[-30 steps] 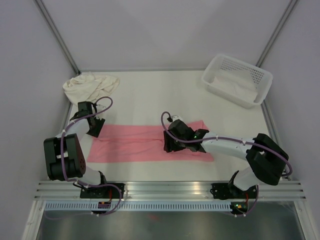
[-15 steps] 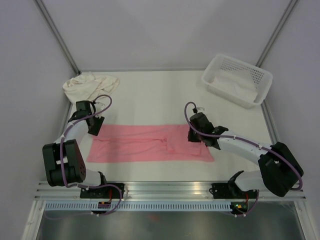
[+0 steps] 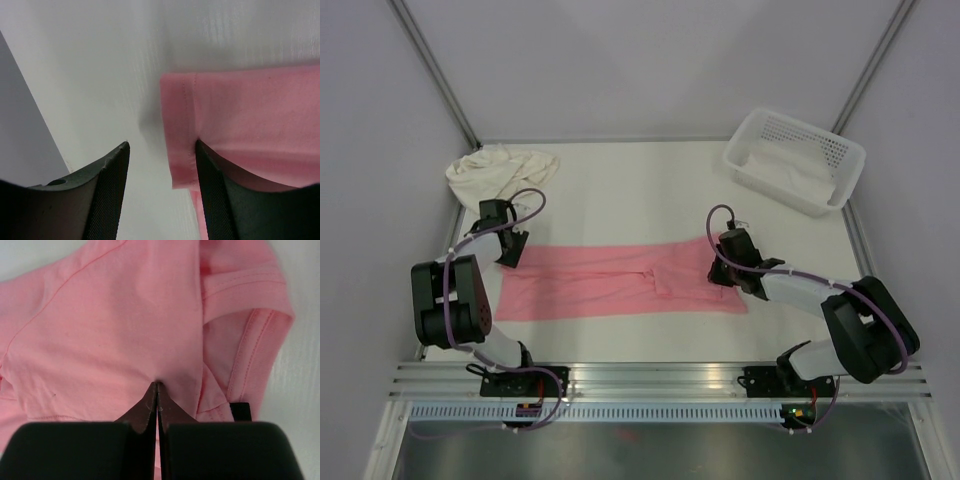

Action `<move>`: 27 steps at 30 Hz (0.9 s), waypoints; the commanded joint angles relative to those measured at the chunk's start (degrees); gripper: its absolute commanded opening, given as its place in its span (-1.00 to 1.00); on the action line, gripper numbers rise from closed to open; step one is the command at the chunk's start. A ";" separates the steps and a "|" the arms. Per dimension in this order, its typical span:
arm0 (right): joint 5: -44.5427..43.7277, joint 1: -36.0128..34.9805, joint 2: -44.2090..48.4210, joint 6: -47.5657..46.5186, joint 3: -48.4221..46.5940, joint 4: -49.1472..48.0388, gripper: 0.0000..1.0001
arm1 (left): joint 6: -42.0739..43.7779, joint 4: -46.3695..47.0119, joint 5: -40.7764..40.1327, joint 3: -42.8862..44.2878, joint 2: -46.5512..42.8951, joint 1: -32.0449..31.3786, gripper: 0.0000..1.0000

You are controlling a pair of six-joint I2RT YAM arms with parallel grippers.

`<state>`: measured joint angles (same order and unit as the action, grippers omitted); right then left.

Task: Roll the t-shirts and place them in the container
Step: Fold the tshirt

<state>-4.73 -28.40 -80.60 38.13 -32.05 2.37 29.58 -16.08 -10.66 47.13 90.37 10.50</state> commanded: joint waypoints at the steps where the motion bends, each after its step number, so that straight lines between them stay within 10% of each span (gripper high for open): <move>1: -2.30 1.77 0.96 -2.44 0.08 4.91 -0.99 | -0.93 -0.71 -1.49 -2.05 -1.24 0.75 0.22; 14: -4.25 1.68 14.94 -5.18 -4.78 24.43 -0.99 | -1.02 -13.28 6.97 1.20 -14.34 0.75 0.37; 27: 0.70 3.44 2.13 2.04 4.47 7.47 -1.00 | -3.30 -14.95 7.67 3.40 -14.60 0.75 0.37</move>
<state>-3.75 -25.58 -72.58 39.77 -27.99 10.98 28.05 -30.20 -3.99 48.25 77.23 11.03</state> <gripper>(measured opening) 0.003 0.684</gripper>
